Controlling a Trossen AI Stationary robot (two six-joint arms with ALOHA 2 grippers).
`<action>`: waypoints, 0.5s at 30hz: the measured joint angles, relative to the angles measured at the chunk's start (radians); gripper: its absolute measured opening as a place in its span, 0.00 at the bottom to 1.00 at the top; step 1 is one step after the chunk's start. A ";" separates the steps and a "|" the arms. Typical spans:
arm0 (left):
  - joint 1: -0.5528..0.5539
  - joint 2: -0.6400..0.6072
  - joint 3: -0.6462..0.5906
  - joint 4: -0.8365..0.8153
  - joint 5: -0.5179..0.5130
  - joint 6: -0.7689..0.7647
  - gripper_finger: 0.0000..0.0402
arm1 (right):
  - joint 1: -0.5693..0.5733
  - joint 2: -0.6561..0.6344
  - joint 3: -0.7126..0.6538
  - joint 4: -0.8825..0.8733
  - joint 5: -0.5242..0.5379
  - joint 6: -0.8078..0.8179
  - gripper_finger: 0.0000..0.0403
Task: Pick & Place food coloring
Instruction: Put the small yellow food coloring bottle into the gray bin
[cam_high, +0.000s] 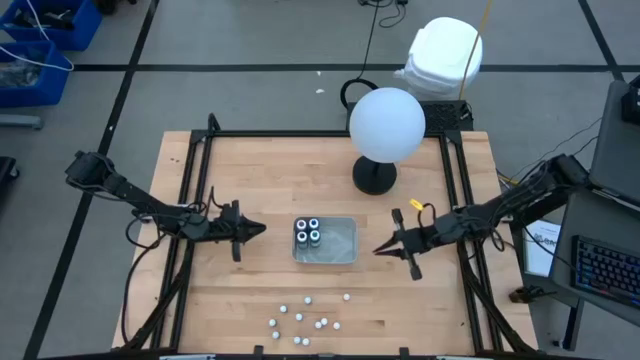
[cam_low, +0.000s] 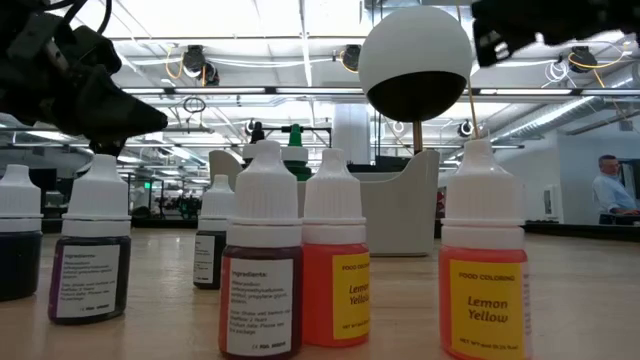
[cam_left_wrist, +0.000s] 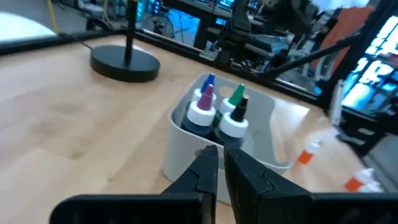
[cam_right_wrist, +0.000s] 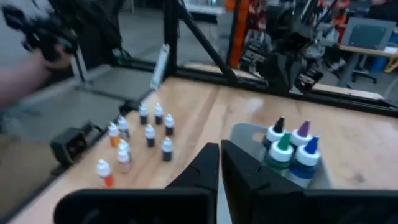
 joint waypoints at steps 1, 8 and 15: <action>0.000 0.000 0.000 0.000 0.016 -0.006 0.08 | 0.009 -0.002 -0.026 0.025 0.000 0.004 0.04; -0.016 0.000 0.000 0.074 0.048 0.151 0.08 | 0.053 0.022 -0.096 0.068 0.000 -0.019 0.01; -0.028 0.000 0.000 0.130 0.057 0.258 0.08 | 0.073 0.062 -0.096 0.076 -0.003 -0.054 0.00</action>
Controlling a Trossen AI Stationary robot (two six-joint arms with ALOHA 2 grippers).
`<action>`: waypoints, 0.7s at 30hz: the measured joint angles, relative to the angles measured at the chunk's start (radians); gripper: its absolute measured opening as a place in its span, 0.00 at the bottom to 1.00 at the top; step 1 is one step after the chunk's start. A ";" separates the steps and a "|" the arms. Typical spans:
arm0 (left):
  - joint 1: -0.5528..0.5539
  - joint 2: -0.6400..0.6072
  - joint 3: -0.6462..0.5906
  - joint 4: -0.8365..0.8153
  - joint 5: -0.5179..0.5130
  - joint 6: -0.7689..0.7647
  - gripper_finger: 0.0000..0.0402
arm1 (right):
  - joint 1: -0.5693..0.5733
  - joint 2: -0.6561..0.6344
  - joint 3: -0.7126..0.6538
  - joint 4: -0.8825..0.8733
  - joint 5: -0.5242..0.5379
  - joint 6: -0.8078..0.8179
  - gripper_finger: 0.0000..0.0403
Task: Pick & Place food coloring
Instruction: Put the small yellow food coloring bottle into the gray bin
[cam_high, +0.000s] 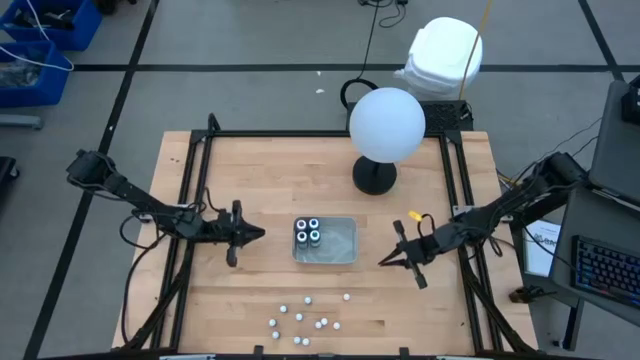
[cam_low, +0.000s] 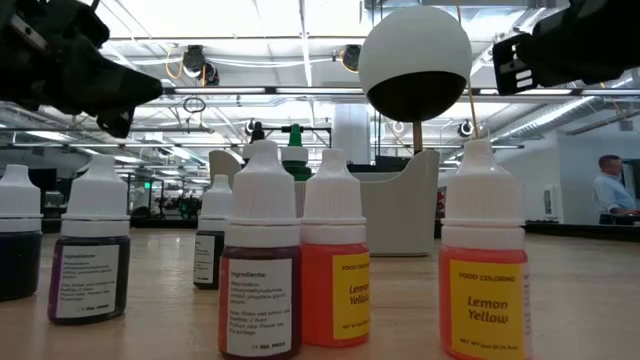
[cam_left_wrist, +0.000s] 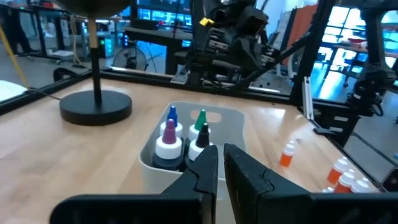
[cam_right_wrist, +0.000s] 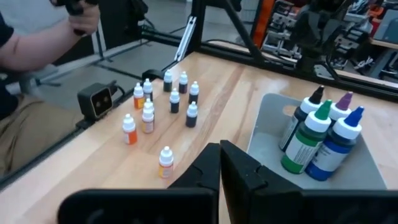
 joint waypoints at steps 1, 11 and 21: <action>0.001 0.000 0.000 0.000 -0.010 0.000 0.08 | 0.002 0.010 0.000 0.009 0.000 -0.005 0.00; 0.001 0.000 0.000 0.002 -0.046 -0.036 0.08 | 0.020 0.295 0.205 -0.032 0.000 0.070 0.03; 0.001 0.000 0.000 -0.006 -0.046 -0.042 0.08 | 0.110 0.615 0.550 -0.228 -0.001 -0.039 0.30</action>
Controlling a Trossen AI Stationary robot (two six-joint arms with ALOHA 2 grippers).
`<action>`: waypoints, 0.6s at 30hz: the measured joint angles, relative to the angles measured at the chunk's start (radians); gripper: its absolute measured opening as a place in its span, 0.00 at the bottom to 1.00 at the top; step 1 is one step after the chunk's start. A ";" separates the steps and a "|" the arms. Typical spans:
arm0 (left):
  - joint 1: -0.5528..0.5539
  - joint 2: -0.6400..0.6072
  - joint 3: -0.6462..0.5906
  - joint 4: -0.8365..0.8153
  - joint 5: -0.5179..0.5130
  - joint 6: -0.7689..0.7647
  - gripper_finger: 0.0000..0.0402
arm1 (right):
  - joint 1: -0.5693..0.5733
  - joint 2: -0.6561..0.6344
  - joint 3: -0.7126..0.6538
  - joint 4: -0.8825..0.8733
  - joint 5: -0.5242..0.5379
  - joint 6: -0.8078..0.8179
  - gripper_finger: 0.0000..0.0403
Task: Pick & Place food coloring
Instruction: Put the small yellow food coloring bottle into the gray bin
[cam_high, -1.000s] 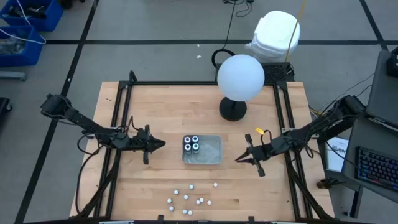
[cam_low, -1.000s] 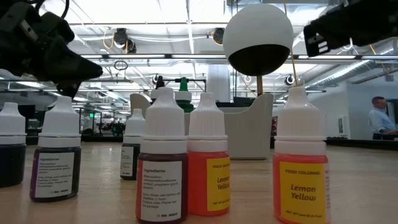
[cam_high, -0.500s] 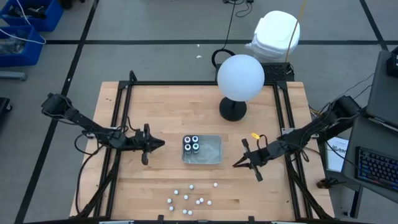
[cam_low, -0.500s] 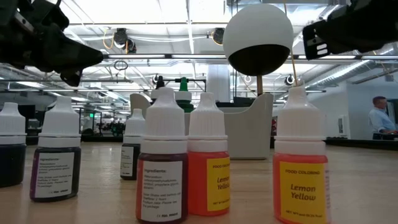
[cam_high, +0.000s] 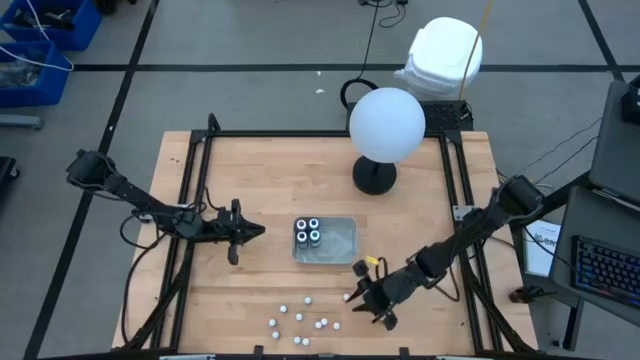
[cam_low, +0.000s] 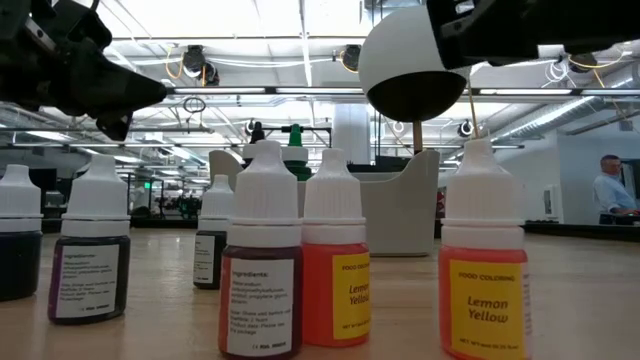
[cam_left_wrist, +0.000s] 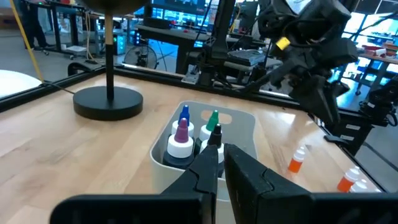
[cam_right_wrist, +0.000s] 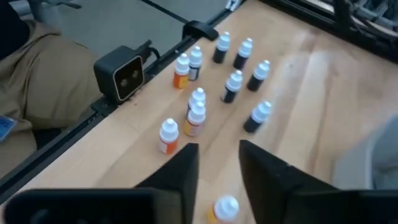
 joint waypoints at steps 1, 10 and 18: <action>0.000 0.000 0.000 -0.004 0.000 -0.001 0.08 | 0.000 0.019 0.000 0.024 0.000 0.000 0.33; 0.000 0.000 0.000 -0.013 0.000 -0.003 0.08 | -0.009 0.114 -0.005 0.045 0.133 0.091 0.53; 0.000 0.000 0.000 -0.019 0.000 0.001 0.08 | -0.027 0.123 -0.005 -0.001 0.056 0.110 0.51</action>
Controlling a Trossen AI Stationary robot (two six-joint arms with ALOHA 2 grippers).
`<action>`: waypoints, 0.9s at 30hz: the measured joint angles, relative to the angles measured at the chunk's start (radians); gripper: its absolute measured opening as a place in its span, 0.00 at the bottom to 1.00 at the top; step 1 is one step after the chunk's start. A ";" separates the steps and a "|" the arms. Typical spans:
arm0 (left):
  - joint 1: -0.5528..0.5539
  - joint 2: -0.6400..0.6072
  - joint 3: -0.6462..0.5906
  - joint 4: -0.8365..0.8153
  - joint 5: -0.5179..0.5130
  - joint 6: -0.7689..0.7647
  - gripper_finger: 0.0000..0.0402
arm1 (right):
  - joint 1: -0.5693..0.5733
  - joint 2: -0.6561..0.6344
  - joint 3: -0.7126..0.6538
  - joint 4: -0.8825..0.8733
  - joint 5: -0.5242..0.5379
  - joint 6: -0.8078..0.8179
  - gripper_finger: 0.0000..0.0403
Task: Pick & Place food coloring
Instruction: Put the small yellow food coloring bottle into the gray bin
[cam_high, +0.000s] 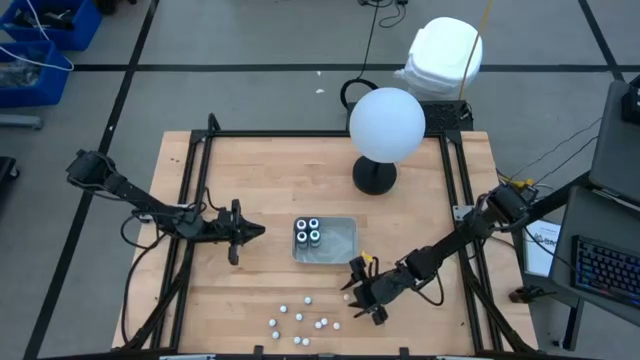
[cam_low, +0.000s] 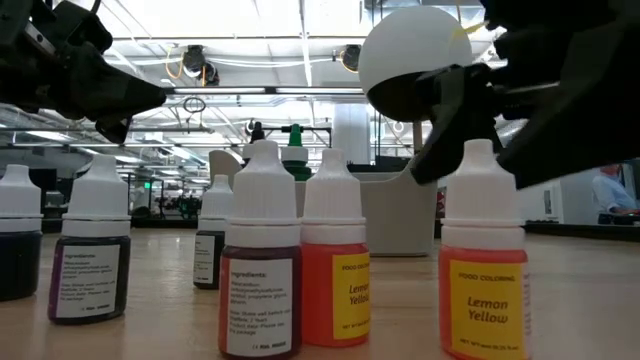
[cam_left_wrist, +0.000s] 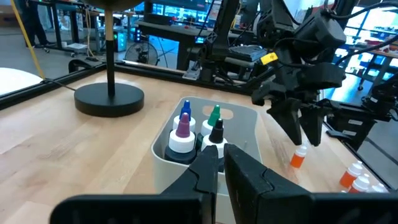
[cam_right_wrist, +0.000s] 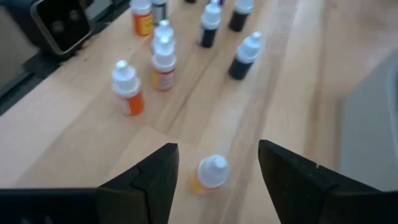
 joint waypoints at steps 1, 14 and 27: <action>0.000 0.000 0.000 0.000 0.000 0.000 0.08 | 0.000 0.000 0.000 -0.001 -0.002 0.000 0.50; 0.000 0.000 0.000 0.000 0.000 0.005 0.08 | -0.018 0.000 0.000 -0.031 -0.014 0.018 0.41; 0.000 0.000 0.000 -0.001 0.000 0.005 0.08 | -0.019 0.000 0.000 -0.018 -0.076 0.018 0.40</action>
